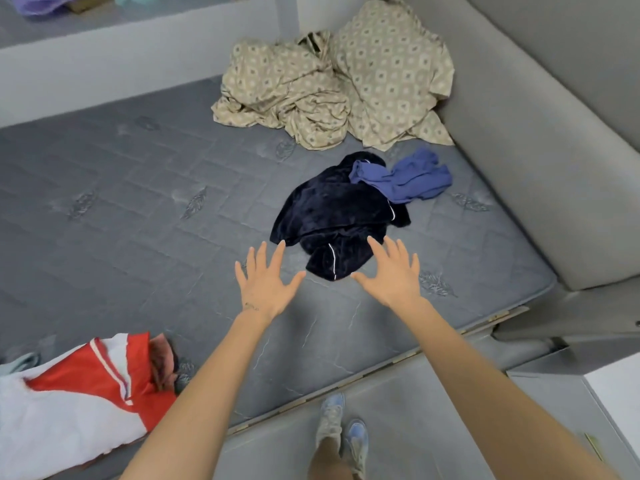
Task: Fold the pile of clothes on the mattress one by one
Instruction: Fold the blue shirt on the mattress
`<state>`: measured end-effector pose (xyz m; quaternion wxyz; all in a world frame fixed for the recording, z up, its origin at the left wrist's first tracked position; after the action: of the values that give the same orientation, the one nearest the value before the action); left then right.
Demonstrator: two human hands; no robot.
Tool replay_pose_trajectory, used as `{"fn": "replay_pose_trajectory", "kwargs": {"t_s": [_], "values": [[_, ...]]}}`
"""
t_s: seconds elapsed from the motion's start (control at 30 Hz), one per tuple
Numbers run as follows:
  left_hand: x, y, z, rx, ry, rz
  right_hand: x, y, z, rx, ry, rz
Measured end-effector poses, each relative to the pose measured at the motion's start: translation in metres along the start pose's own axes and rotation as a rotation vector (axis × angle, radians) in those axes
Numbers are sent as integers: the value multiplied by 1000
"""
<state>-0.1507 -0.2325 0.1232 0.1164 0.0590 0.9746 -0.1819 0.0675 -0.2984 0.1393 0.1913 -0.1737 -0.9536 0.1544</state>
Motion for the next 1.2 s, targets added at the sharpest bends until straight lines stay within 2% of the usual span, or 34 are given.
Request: {"fn": "replay_pose_trajectory", "kwargs": {"t_s": [0.43, 0.67, 0.9, 1.2], "values": [[-96, 104, 25, 78, 5, 90, -78, 90, -34, 5, 39, 93], [-163, 167, 50, 90, 8, 39, -144, 174, -52, 75, 38, 74], [-237, 247, 106, 116, -30, -30, -226, 270, -59, 145, 69, 44], [-285, 325, 167, 139, -38, -58, -292, 364, -31, 170, 91, 25]]}}
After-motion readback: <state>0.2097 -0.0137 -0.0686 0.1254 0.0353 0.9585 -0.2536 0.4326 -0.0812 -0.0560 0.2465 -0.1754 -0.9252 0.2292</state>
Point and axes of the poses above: each hand's wrist, its own y-axis towards the middle knuckle, its own z-axis out of the palm, x = y × z, the point moved 1 cm from there along y, towards the middle knuckle, and after that the axes turned 5 degrees about -z, right-handed, at the moved point
